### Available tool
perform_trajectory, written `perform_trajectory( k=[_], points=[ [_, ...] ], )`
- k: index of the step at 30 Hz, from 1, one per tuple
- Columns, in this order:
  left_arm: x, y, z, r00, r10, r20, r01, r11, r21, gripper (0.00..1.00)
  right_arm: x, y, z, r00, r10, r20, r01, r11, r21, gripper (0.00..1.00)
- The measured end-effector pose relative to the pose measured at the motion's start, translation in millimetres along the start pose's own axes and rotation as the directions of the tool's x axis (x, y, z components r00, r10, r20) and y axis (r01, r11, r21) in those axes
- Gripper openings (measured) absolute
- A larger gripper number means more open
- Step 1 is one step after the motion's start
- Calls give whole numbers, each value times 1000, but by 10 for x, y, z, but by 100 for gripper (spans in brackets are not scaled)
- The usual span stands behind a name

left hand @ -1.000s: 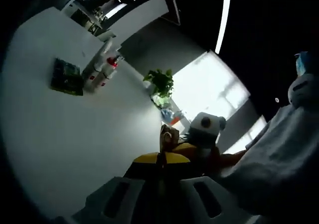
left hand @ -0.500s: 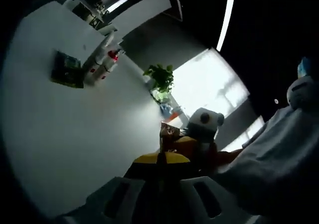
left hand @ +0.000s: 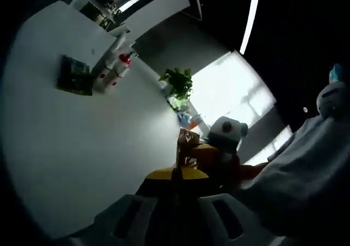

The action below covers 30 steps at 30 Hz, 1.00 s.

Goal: Arrange the skincare products in the storage area until every visible bottle or jar stands upright without overlapping.

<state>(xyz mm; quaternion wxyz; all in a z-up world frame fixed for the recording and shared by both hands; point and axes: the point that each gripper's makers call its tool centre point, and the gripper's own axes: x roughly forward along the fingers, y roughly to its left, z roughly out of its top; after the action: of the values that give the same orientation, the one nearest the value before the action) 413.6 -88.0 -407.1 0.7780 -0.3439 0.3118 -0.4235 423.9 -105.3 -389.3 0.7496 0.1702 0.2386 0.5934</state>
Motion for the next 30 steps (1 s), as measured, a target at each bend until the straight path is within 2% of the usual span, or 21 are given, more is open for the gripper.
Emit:
perform_trajectory(
  k=[6, 9, 10, 13, 16, 21, 23, 24, 25, 27, 30],
  points=[
    [-26, 30, -27, 1000, 16, -13, -16, 1000, -19, 0, 8, -9, -67, 998, -40, -38, 36, 994, -100, 0],
    [-42, 78, 20, 999, 40, 5, -40, 999, -33, 0, -9, -60, -54, 996, -84, -32, 80, 989, -126, 12],
    [-50, 95, 40, 999, 50, 12, -49, 998, -36, 0, -16, -66, -42, 996, -87, -24, 83, 988, -132, 13],
    [-108, 129, 99, 998, 63, 24, -62, 997, -38, 0, -34, -98, -46, 994, -106, -28, 101, 984, -146, 10],
    [-157, 161, 141, 996, 81, 35, -79, 996, -46, 0, -45, -119, -42, 991, -131, -24, 125, 977, -173, 12],
    [-235, 219, 212, 992, 112, 63, -108, 992, -62, 0, -64, -172, -83, 979, -200, -48, 182, 949, -257, 9],
    [-273, 251, 242, 989, 126, 71, -122, 991, -64, 0, -73, -238, -140, 966, -246, -79, 211, 927, -309, 10],
    [-287, 254, 254, 989, 127, 73, -123, 990, -65, 0, -69, -264, -172, 956, -276, -99, 224, 906, -360, 11],
    [-294, 247, 265, 989, 128, 76, -123, 990, -65, 0, -54, -261, -175, 953, -286, -97, 230, 897, -378, 13],
    [-318, 248, 316, 987, 132, 95, -126, 990, -65, 0, -30, -277, -276, 935, -321, -148, 230, 871, -435, 13],
    [-335, 264, 364, 985, 138, 107, -131, 989, -65, 0, -25, -261, -372, 923, -344, -170, 201, 811, -549, 14]
  ],
)
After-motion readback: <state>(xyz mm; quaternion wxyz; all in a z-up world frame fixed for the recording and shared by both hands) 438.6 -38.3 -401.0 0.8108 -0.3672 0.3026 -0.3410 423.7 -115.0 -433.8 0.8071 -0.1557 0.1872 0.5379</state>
